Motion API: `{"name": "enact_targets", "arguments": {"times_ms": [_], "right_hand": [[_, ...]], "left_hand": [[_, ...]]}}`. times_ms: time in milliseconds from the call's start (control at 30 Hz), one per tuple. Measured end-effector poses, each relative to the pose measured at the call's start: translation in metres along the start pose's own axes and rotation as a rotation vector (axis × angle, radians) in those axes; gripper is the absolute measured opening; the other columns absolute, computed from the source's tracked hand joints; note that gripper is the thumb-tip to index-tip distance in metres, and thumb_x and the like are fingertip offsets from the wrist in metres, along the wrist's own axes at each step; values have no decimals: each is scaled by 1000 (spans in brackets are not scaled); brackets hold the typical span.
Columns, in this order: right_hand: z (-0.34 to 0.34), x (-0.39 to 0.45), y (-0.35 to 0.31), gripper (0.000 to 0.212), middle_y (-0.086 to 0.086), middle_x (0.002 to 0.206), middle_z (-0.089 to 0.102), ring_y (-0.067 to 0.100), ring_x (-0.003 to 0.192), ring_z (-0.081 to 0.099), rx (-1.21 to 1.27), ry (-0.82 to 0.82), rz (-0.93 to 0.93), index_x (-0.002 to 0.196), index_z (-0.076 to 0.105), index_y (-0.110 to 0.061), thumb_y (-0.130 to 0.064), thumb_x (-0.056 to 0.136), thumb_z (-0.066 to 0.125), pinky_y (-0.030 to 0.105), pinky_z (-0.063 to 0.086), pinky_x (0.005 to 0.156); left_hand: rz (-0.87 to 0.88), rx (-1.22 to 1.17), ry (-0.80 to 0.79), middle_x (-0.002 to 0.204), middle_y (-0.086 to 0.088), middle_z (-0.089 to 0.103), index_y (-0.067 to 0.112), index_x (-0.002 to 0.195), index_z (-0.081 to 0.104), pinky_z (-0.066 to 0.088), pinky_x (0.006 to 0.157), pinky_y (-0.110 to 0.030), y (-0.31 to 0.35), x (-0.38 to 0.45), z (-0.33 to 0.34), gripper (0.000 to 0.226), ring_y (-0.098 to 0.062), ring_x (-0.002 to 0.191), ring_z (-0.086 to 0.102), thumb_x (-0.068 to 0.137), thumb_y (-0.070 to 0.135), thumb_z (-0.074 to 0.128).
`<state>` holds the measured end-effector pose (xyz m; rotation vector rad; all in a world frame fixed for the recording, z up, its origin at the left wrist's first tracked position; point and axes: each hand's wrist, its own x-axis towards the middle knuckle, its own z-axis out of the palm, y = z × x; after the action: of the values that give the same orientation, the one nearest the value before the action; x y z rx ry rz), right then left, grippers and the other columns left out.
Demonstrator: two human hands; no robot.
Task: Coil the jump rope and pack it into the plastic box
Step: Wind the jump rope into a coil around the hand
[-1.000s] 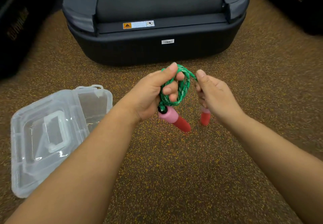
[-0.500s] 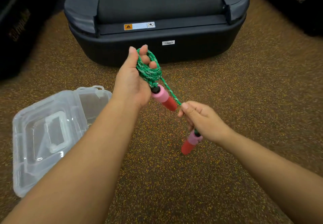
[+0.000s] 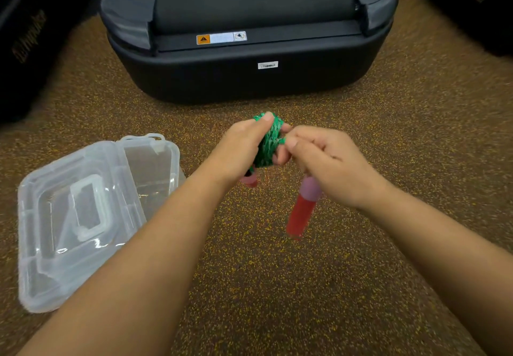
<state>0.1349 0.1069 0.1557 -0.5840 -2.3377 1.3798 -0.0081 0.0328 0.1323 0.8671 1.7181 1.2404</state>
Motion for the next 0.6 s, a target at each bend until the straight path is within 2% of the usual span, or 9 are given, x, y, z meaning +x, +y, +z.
{"name": "enact_targets", "arguments": {"times_ms": [33, 100, 200, 300, 367, 467, 567, 600], "right_hand": [[-4, 2, 0, 30, -16, 54, 57, 14, 47, 45, 5, 24, 16, 72, 65, -18, -20, 95, 46, 37, 47, 55], [-11, 5, 6, 29, -15, 49, 54, 9, 42, 45, -4, 74, 45, 72, 63, -16, -24, 96, 49, 30, 40, 44], [-20, 8, 18, 29, -13, 48, 51, 4, 45, 49, -60, 105, 34, 72, 62, -17, -36, 92, 53, 23, 37, 48], [-30, 10, 27, 28, -17, 54, 54, 9, 52, 56, -143, 89, -30, 72, 59, -18, -38, 91, 55, 14, 35, 51], [-34, 10, 32, 27, -19, 58, 54, 4, 53, 52, -120, 106, -69, 71, 57, -22, -42, 89, 54, 15, 36, 54], [-32, 10, 44, 21, -16, 58, 52, 1, 53, 46, -9, 94, -44, 73, 54, -28, -41, 90, 50, 16, 37, 53], [-25, 9, 52, 18, -1, 70, 50, 17, 61, 47, 128, 76, 6, 84, 57, -19, -29, 95, 46, 31, 41, 54], [-21, 9, 52, 16, 2, 74, 52, 18, 65, 49, 165, 81, 6, 90, 58, -16, -23, 96, 45, 32, 44, 58]], "left_hand": [[-3, 14, -43, 61, 1, 65, 20, 72, 66, 40, 64, -34, 3, -2, -1, 45, -18, 56, 57, 99, 43, 37], [1, 77, -128, 57, -2, 63, 16, 65, 63, 43, 70, -31, 9, -4, -1, 58, -16, 55, 58, 99, 49, 31], [-41, 128, -238, 50, -4, 55, 12, 68, 69, 45, 69, -32, 13, -3, -1, 71, -18, 51, 53, 92, 65, 28], [-59, 103, -339, 44, 1, 46, 12, 77, 71, 44, 60, -26, 14, -4, 0, 58, -17, 45, 45, 84, 63, 46], [-42, 22, -382, 41, 5, 42, 14, 72, 66, 42, 55, -23, 13, -4, -1, 41, -15, 42, 41, 84, 52, 56], [-47, -143, -404, 40, 7, 38, 15, 71, 57, 39, 49, -18, 11, -2, 1, 35, -12, 41, 38, 90, 44, 52], [-49, -279, -388, 41, 8, 36, 16, 70, 51, 37, 50, -18, 12, -1, 4, 36, -11, 42, 37, 94, 42, 44], [-51, -324, -377, 41, 8, 36, 17, 69, 50, 37, 50, -18, 12, -1, 4, 37, -11, 42, 37, 95, 42, 43]]}}
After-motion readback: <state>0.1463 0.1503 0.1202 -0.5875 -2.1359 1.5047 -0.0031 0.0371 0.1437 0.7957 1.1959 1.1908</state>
